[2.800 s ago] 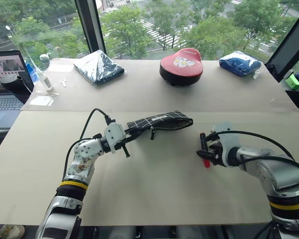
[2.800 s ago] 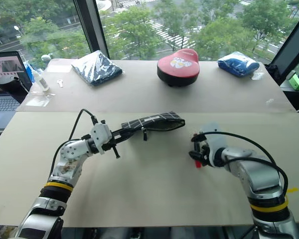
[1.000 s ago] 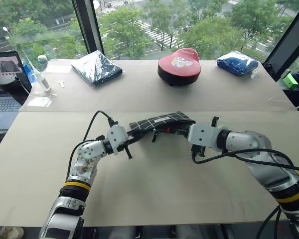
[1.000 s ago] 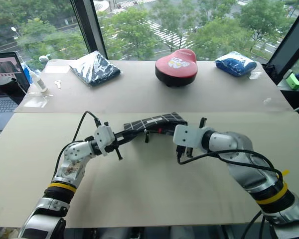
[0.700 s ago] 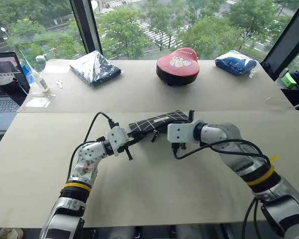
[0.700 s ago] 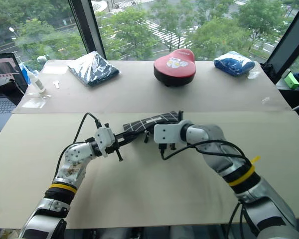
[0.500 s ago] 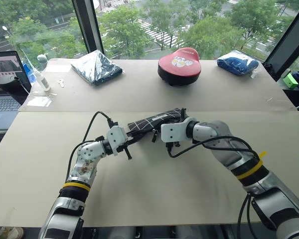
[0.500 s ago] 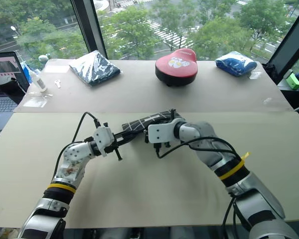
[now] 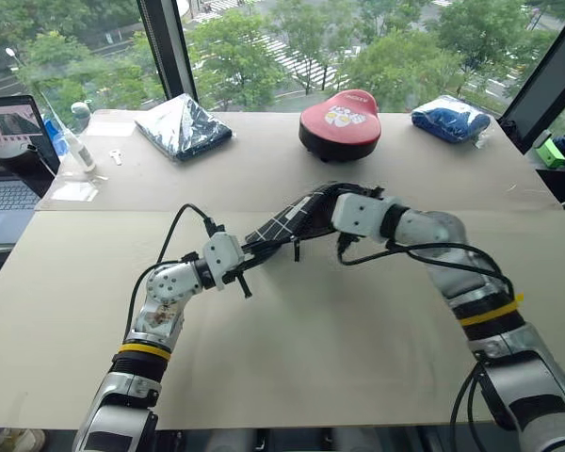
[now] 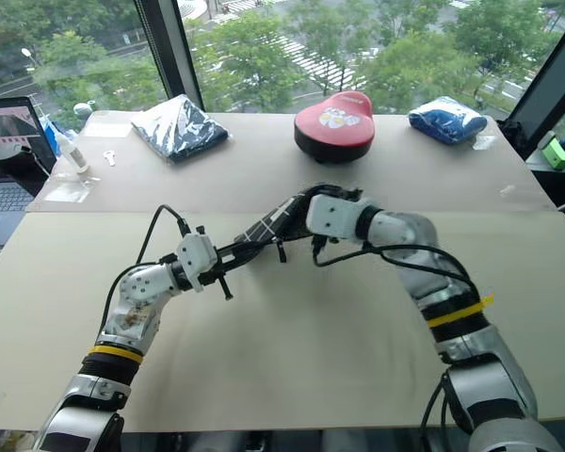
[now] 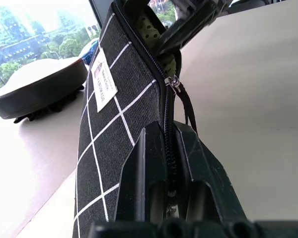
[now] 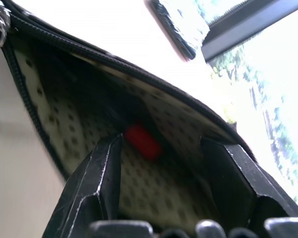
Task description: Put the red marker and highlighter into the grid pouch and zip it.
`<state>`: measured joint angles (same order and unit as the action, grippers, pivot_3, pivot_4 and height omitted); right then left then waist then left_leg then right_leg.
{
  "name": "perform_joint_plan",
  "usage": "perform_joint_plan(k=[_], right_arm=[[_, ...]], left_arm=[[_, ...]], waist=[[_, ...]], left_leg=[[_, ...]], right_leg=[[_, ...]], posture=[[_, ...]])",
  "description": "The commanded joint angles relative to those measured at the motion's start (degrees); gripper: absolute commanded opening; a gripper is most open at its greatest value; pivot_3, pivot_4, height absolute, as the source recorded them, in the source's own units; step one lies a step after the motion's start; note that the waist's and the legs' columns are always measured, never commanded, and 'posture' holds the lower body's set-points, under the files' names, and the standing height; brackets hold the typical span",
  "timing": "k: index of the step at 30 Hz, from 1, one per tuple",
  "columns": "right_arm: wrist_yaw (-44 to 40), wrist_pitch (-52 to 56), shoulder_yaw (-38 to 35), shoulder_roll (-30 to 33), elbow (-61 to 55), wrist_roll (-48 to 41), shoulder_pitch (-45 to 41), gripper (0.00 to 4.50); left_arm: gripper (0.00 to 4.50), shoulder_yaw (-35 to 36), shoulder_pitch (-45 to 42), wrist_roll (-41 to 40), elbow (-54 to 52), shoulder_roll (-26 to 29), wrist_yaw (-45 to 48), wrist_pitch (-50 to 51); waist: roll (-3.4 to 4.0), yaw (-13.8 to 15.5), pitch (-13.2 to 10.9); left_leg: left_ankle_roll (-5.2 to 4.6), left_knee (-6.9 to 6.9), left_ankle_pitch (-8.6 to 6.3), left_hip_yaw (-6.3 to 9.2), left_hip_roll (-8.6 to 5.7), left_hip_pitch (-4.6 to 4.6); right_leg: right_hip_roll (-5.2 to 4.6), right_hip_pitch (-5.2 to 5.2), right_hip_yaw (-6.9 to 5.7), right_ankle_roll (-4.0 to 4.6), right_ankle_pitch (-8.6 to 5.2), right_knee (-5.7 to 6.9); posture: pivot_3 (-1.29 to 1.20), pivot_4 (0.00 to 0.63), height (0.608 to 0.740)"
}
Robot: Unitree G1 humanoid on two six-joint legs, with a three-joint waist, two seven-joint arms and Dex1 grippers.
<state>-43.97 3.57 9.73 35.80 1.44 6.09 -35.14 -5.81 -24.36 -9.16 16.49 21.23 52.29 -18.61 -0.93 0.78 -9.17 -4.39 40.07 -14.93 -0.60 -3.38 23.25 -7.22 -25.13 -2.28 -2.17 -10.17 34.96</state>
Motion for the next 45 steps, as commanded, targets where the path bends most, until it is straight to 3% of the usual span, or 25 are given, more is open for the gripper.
perform_joint_plan(k=[1,4,9,16,20,31,41,45], right_arm=[[-10.9,20.3,-8.7,5.8,-15.7,-18.5,5.8,2.76],[-16.4,34.3,-15.1,11.3,-25.8,-33.4,12.2,2.76],[-11.1,47.2,-19.7,9.9,-31.7,-45.4,18.5,2.76],[2.9,50.0,-7.6,2.0,-32.0,-38.1,20.0,2.76],[15.0,51.0,0.3,-5.2,-20.8,-27.9,12.2,2.76],[16.8,50.7,2.3,-15.8,-13.5,-26.7,1.8,2.76],[16.9,51.0,1.8,-18.8,-12.2,-26.6,-0.2,2.76],[16.6,50.7,1.4,-18.3,-12.8,-26.4,-0.1,1.84]], left_arm=[[0.0,0.3,-0.1,-0.9,-2.4,0.2,-0.3,0.3],[0.0,0.3,-0.3,-1.0,-2.5,0.2,-0.2,0.8],[0.0,0.3,-0.4,-1.2,-3.0,0.1,-0.2,1.6],[0.0,0.3,-0.3,-1.4,-3.4,-0.3,-0.1,2.3],[0.0,0.2,-0.2,-1.5,-3.7,-0.3,0.1,2.4],[0.0,0.3,-1.4,-0.9,-2.0,-0.7,0.0,1.7],[0.0,0.1,-0.7,-0.9,-3.4,-0.8,-0.5,2.3],[0.0,0.1,-0.6,-0.9,-4.0,-0.7,-0.7,2.7]], waist=[[0.0,0.0,0.0],[0.0,0.0,0.0],[0.0,-0.1,0.0],[0.0,0.0,0.0],[-0.02,-0.3,0.0],[-0.01,-0.1,0.0],[-0.01,-0.3,0.0],[-0.01,-0.3,0.0]], left_leg=[[-0.05,0.0,-0.03,0.0,0.01,0.01],[-0.49,0.0,-0.29,0.03,0.05,0.03],[-0.52,0.01,-0.33,0.03,0.17,-0.08],[-0.46,0.08,-0.29,0.04,0.09,-0.06],[-0.24,0.11,-0.16,0.0,0.07,-0.06],[-0.03,0.05,-0.01,0.07,-0.01,0.02],[-0.01,0.03,0.0,0.06,-0.01,0.0],[-0.01,0.03,0.01,0.06,-0.02,0.0]], right_leg=[[0.0,0.0,0.0,0.0,0.0,0.0],[-0.07,0.0,0.0,0.0,0.0,-0.07],[-0.12,0.08,0.02,0.01,0.0,-0.08],[-0.17,0.03,0.02,0.01,0.0,0.01],[-0.14,0.01,0.02,0.03,0.02,0.04],[-0.05,-0.05,-0.05,0.06,0.04,0.04],[0.0,-0.06,-0.04,0.06,0.04,0.07],[0.0,-0.06,-0.04,0.06,0.04,0.08]], posture=[[0.0,0.15,0.74],[0.0,0.15,0.74],[0.0,0.15,0.74],[0.0,0.15,0.74],[0.0,0.15,0.74],[0.0,0.15,0.74],[0.0,0.15,0.74],[0.0,0.15,0.74]])
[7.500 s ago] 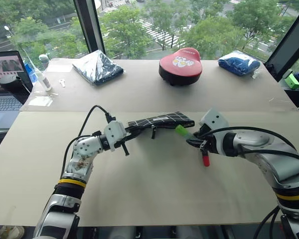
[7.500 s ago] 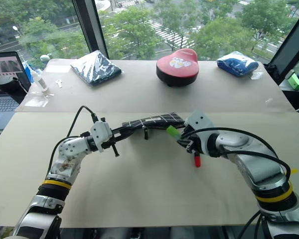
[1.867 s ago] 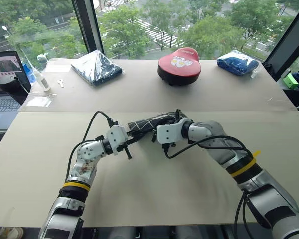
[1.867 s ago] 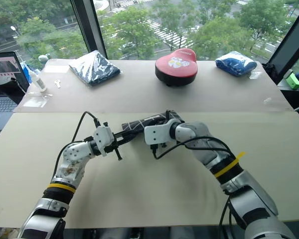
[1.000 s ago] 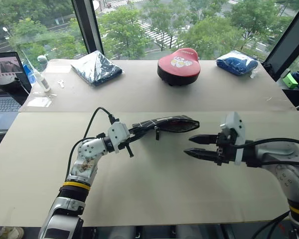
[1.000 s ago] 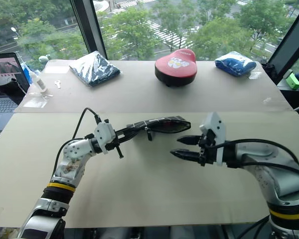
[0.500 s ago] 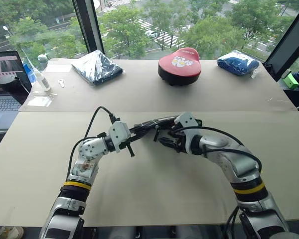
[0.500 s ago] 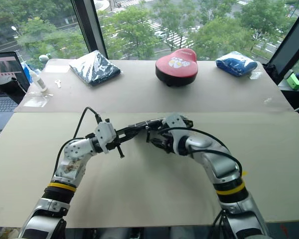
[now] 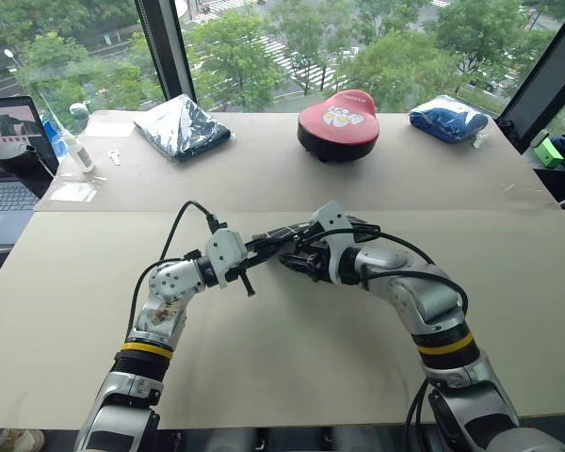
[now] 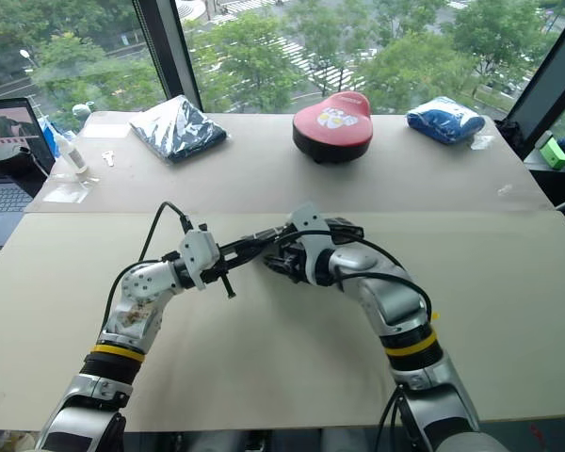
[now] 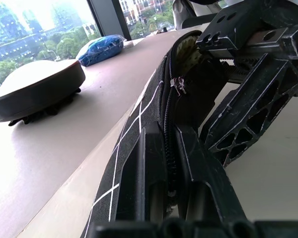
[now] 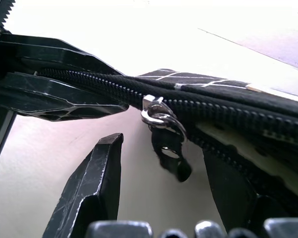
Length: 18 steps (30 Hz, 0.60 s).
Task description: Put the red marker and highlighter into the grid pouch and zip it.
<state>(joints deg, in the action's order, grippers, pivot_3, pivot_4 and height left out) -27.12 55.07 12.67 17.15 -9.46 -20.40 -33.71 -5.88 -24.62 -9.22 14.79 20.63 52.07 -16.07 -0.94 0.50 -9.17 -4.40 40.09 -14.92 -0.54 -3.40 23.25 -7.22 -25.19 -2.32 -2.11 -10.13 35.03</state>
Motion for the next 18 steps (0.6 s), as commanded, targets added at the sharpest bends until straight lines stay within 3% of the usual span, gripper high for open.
perform_joint_plan(k=[1,5,6,15,18], right_arm=[[-0.2,-0.7,-1.8,0.4,-1.9,0.0,-1.6,1.44],[-0.4,-0.8,-2.0,1.3,-2.0,0.2,-1.7,0.14],[-0.4,-0.7,-2.1,1.5,-2.0,0.3,-1.6,0.01],[-1.5,1.0,-5.3,4.0,-5.4,-2.2,1.2,0.01],[-4.3,3.2,-6.5,9.3,-8.1,-3.2,3.8,0.01]], left_arm=[[0.0,0.2,-0.4,-0.9,-2.3,-0.1,-0.4,0.2],[0.0,0.3,-0.6,-0.9,-2.3,0.0,-0.5,0.4],[0.0,0.2,-0.5,-0.8,-2.4,0.0,-0.5,0.5],[0.0,-0.2,-1.5,-0.6,-1.3,-0.8,-0.5,-0.1],[0.0,-0.3,-1.6,-0.6,-1.0,-1.1,-0.5,-0.3]], waist=[[0.0,0.0,0.0],[0.0,0.0,0.0],[0.0,0.0,0.0],[0.0,0.0,0.0],[0.0,0.3,0.0]], left_leg=[[0.0,0.0,0.0,0.0,0.0,0.0],[0.01,-0.01,0.0,0.0,0.0,0.0],[0.0,-0.01,0.0,-0.01,0.01,0.0],[-0.04,-0.01,-0.03,-0.01,0.01,0.0],[-0.23,-0.01,-0.13,-0.01,0.0,0.01]], right_leg=[[0.0,0.0,0.0,0.0,0.0,0.0],[0.0,0.0,0.0,0.0,0.0,0.0],[0.0,0.0,0.0,0.0,0.0,0.0],[0.0,0.01,0.01,0.0,0.0,-0.02],[0.0,0.01,0.0,0.0,0.0,-0.01]], posture=[[0.0,0.15,0.74],[0.0,0.15,0.74],[0.0,0.15,0.74],[0.0,0.15,0.74],[0.0,0.15,0.74]])
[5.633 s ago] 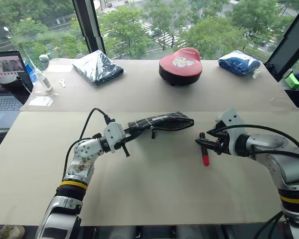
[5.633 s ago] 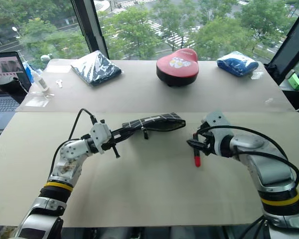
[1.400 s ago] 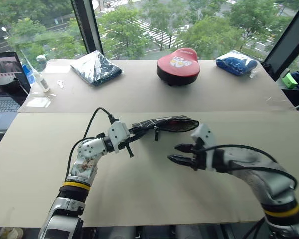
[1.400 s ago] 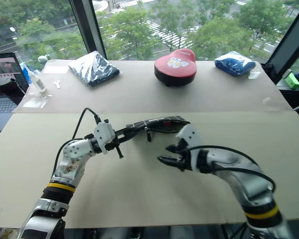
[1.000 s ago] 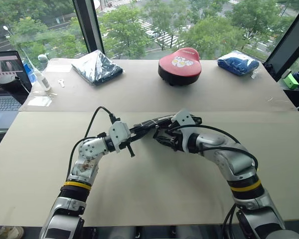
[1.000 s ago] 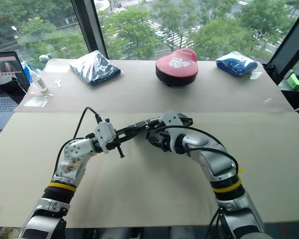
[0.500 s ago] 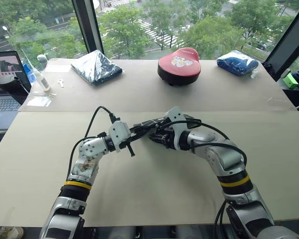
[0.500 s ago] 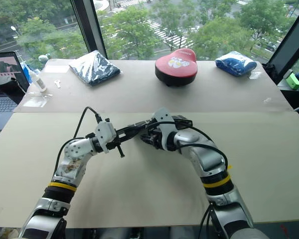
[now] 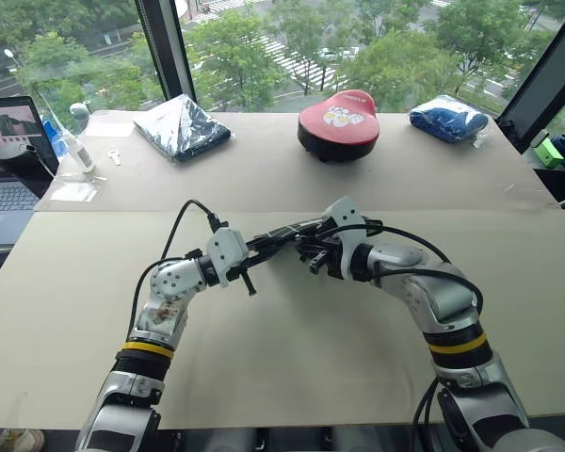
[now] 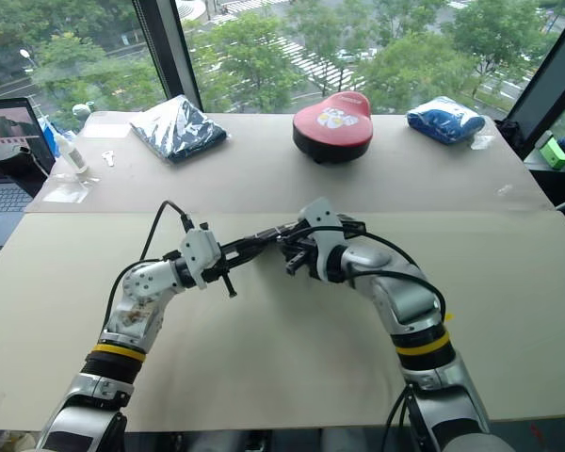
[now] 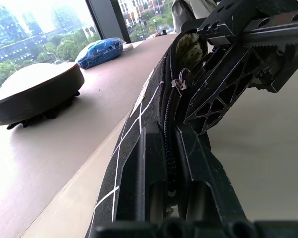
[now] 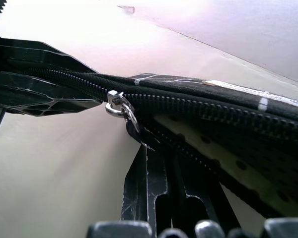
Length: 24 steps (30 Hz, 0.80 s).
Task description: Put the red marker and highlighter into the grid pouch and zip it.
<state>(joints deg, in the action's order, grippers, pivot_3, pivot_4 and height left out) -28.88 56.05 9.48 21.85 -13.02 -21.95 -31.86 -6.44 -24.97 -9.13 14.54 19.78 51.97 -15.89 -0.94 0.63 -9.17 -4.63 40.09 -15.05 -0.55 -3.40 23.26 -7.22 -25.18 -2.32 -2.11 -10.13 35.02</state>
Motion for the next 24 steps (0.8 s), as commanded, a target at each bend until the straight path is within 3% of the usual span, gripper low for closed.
perform_joint_plan(k=[1,5,9,24], right_arm=[[-4.2,2.0,-3.9,7.5,-5.6,-1.9,3.5,0.01],[-7.5,0.4,-7.5,17.3,-6.7,-1.5,8.6,0.01],[-9.7,-1.4,-10.6,22.4,-5.9,-1.8,11.6,0.01],[-10.1,-4.9,-15.4,26.5,0.8,-0.2,12.0,0.01]], left_arm=[[0.0,0.3,-1.2,-0.7,-0.6,-0.2,-0.3,-0.6],[0.0,0.2,-1.0,-0.9,-0.1,-0.2,-0.1,-1.1],[0.0,0.2,-1.0,-1.0,0.2,-0.2,0.0,-1.3],[0.0,0.5,-1.0,-1.1,1.3,0.2,1.0,-2.2]], waist=[[0.0,0.2,0.0],[0.0,0.2,0.0],[-0.01,-0.1,0.0],[-0.02,0.3,0.0]], left_leg=[[0.0,0.0,0.0,0.0,0.0,0.01],[-0.11,0.06,-0.07,0.0,-0.04,0.02],[-0.18,0.03,-0.11,-0.03,0.04,-0.01],[-0.21,0.1,-0.13,-0.06,0.08,0.0]], right_leg=[[0.0,0.02,-0.01,0.0,0.0,-0.02],[-0.04,0.09,0.0,-0.01,-0.01,-0.1],[-0.01,0.08,0.01,-0.02,-0.01,-0.09],[-0.03,0.11,0.05,-0.02,-0.01,-0.09]], posture=[[0.0,0.15,0.74],[0.0,0.15,0.74],[0.0,0.15,0.74],[0.0,0.15,0.74]])
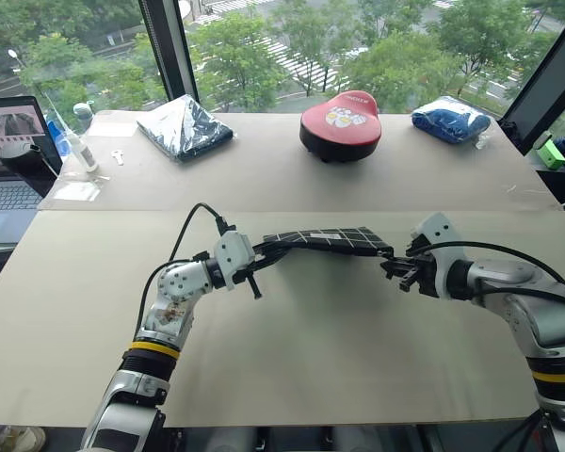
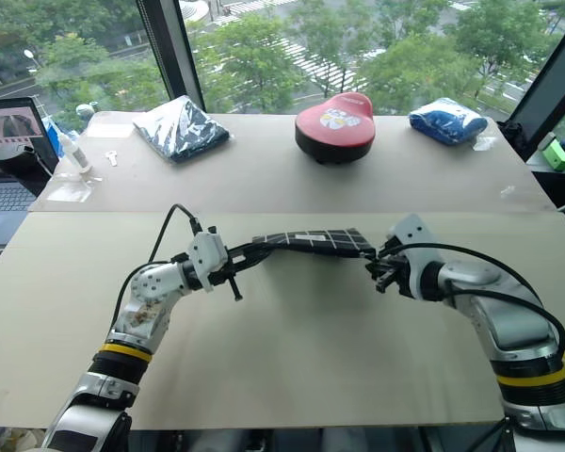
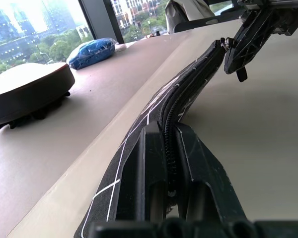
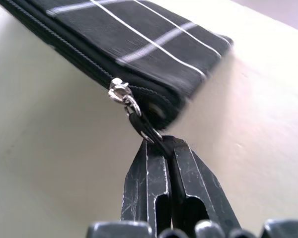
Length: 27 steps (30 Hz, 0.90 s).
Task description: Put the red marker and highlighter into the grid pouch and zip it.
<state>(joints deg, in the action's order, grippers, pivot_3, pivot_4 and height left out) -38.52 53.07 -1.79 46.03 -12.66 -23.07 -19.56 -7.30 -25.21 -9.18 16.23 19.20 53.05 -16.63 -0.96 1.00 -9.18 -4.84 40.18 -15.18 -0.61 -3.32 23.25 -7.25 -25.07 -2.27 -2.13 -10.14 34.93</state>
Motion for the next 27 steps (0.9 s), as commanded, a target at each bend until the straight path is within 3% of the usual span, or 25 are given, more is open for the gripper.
perform_joint_plan(k=[1,7,8,9,15,21,27], right_arm=[[-0.7,-2.1,-4.4,2.5,0.5,0.6,-0.1,0.01],[-1.1,-2.6,-3.2,0.3,-1.6,-0.7,0.5,0.01],[-1.1,-2.3,-3.3,-0.6,-1.5,-1.4,0.2,0.67],[-1.1,-2.1,-3.5,-1.3,-1.4,-1.9,0.0,0.8],[-3.7,2.5,-5.1,-1.1,-4.9,-6.2,1.6,2.84],[-10.3,-2.5,-13.0,7.9,-6.8,-6.7,8.5,2.84],[-14.5,-5.2,-23.3,11.4,-7.0,-8.8,14.5,2.84]], left_arm=[[0.0,1.4,-0.8,-1.0,-0.3,0.8,0.0,-1.5],[0.0,1.3,-1.1,-1.2,0.2,0.5,0.0,-1.8],[0.0,1.2,-1.2,-1.2,0.3,0.4,0.0,-1.9],[0.0,1.1,-1.3,-1.2,0.4,0.4,0.0,-1.9],[0.0,1.0,-1.7,-1.2,1.0,0.1,0.3,-2.3],[0.0,0.6,-1.3,-2.0,0.2,-0.2,1.3,-1.4],[0.0,-1.1,-1.2,-3.2,-0.3,0.3,5.6,0.4]], waist=[[0.0,-0.1,0.0],[0.0,-0.2,0.0],[0.0,-0.2,0.0],[0.0,-0.2,0.0],[0.0,-0.1,0.0],[0.0,0.5,0.0],[-0.01,1.1,0.0]], left_leg=[[0.0,0.0,0.0,0.0,0.0,0.0],[-0.01,-0.01,0.0,0.0,0.02,0.0],[-0.01,0.0,-0.01,0.0,0.02,-0.01],[-0.01,0.0,-0.01,0.0,0.02,-0.01],[-0.02,0.0,-0.01,0.01,0.01,0.0],[-0.07,0.05,-0.04,0.03,-0.02,0.03],[-0.07,0.06,-0.05,0.03,0.02,0.0]], right_leg=[[0.0,0.0,0.0,0.0,0.0,0.0],[0.0,0.0,0.0,0.0,0.0,0.0],[0.0,0.01,0.0,0.0,0.0,0.0],[0.0,0.01,0.0,0.0,0.0,0.0],[-0.01,0.0,0.0,0.0,0.0,0.0],[-0.07,0.01,0.0,0.0,0.0,-0.02],[-0.05,0.04,-0.02,-0.01,0.0,-0.02]], posture=[[0.0,0.15,0.74],[0.0,0.15,0.74],[0.0,0.15,0.74],[0.0,0.15,0.74],[0.0,0.15,0.74],[0.0,0.15,0.74],[0.0,0.15,0.74]])
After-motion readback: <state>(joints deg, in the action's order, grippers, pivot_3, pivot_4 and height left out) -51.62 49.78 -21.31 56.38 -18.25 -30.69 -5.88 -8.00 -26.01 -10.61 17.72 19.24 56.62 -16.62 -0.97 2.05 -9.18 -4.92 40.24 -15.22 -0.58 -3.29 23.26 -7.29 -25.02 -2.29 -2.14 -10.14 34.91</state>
